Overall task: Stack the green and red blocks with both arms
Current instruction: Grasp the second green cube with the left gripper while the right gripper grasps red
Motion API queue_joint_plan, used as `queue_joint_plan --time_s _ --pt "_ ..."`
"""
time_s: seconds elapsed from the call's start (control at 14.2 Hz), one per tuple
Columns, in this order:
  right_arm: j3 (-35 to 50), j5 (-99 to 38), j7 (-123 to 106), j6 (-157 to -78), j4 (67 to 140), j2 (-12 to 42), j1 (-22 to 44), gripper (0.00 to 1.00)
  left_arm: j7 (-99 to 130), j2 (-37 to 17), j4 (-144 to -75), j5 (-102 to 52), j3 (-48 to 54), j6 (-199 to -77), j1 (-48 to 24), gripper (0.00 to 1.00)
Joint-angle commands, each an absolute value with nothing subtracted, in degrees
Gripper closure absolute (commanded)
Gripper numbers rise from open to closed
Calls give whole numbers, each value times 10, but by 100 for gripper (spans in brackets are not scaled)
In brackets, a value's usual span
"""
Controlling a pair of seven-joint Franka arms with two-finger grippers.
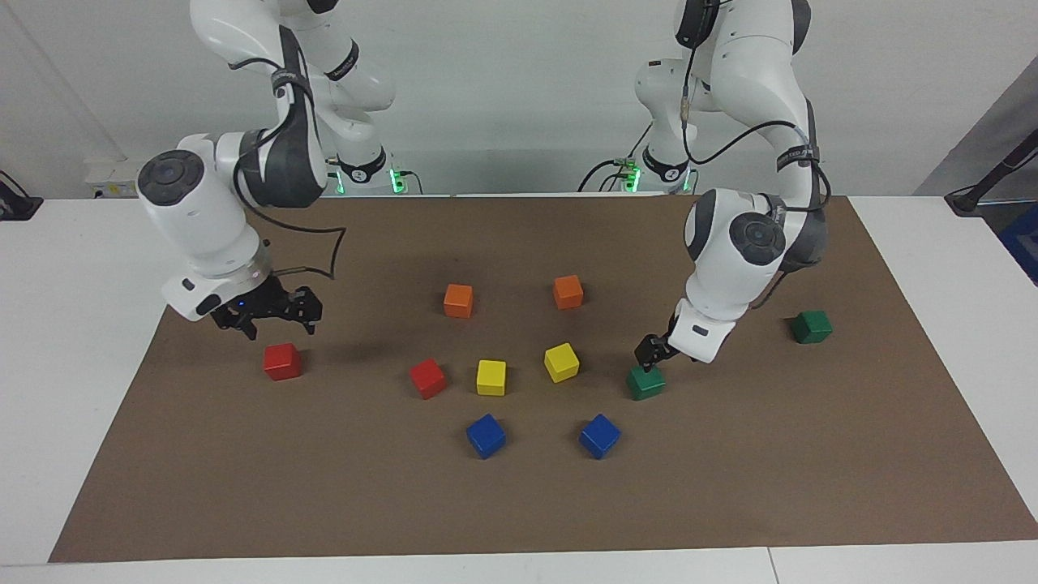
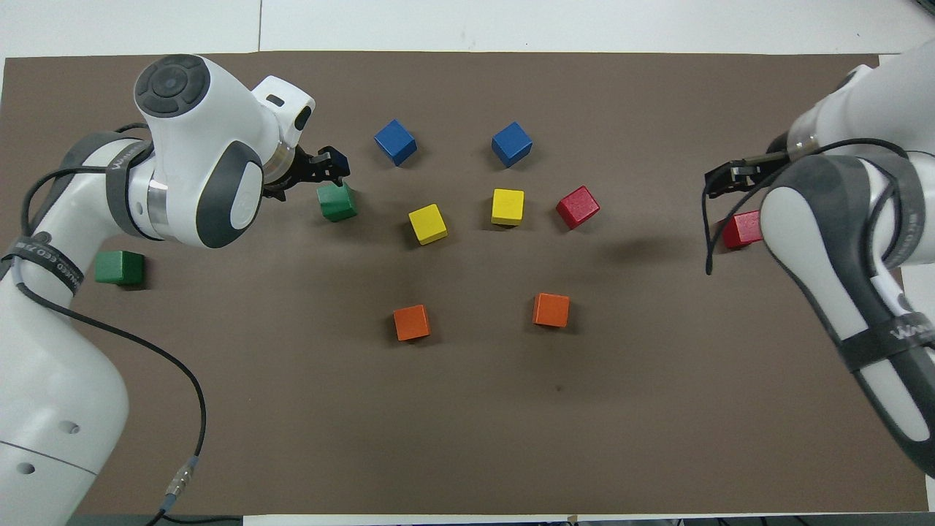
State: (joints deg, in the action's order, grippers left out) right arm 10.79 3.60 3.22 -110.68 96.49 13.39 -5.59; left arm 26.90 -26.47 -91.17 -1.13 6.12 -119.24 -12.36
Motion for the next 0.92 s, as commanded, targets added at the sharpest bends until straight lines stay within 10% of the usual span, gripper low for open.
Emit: queue_joint_plan --time_s 0.0,0.56,0.71,0.85 --pt "109 81 131 -1120 938 174 36 0 292 -291 -899 3 52 -1238 -141 0" --pt "111 111 134 -1191 889 262 101 0 302 -289 -985 11 51 -1326 -149 0" --pt "111 111 86 -1228 907 262 106 0 305 -287 -987 11 51 -1325 -150 32" --pt "111 111 15 -1241 916 262 107 0 313 -286 -987 12 50 -1315 -158 100"
